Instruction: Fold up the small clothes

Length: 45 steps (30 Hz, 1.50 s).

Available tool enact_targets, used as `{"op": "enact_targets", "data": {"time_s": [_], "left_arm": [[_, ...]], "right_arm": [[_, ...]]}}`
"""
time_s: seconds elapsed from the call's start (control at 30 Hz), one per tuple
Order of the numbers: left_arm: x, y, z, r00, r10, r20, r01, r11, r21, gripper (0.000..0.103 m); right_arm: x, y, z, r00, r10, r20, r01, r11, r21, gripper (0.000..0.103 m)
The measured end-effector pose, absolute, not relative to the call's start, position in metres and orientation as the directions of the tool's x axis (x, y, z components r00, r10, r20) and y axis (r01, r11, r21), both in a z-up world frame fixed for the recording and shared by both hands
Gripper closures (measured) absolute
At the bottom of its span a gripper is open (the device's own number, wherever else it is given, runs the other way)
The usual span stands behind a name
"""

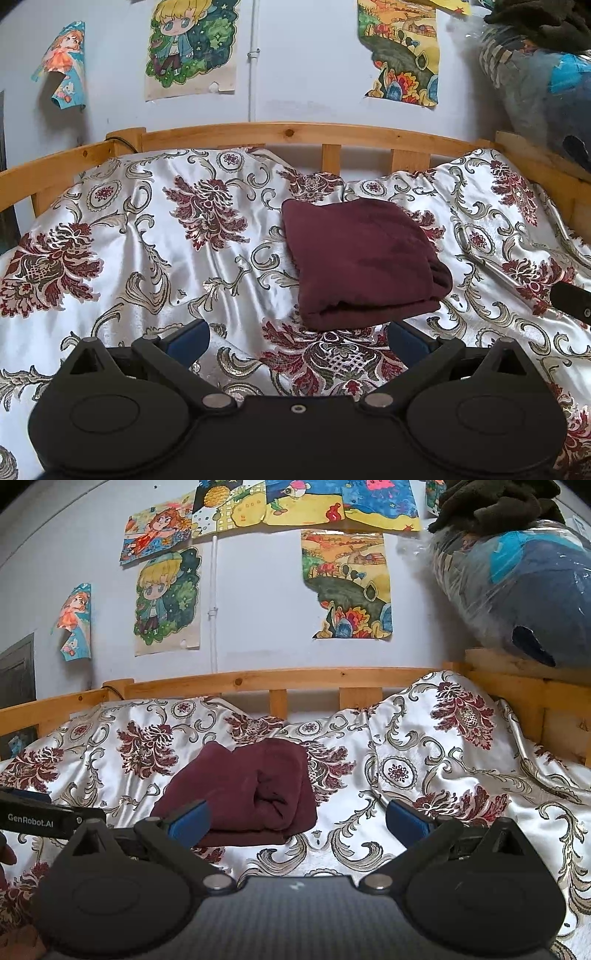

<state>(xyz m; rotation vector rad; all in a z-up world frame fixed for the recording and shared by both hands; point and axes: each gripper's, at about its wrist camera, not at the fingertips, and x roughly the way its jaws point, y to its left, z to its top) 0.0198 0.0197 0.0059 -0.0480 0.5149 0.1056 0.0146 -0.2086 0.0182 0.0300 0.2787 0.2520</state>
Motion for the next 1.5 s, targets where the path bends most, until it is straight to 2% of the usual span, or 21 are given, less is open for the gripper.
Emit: {"op": "enact_targets", "data": {"time_s": [1.5], "left_arm": [[0.0188,0.0174,0.0053,0.862,0.08,-0.501,-0.11,0.993,-0.032,0.001]], "right_arm": [[0.0152,-0.2089,0.0166,0.928,0.251,-0.275,-0.241,0.968,0.067,0.0]]}}
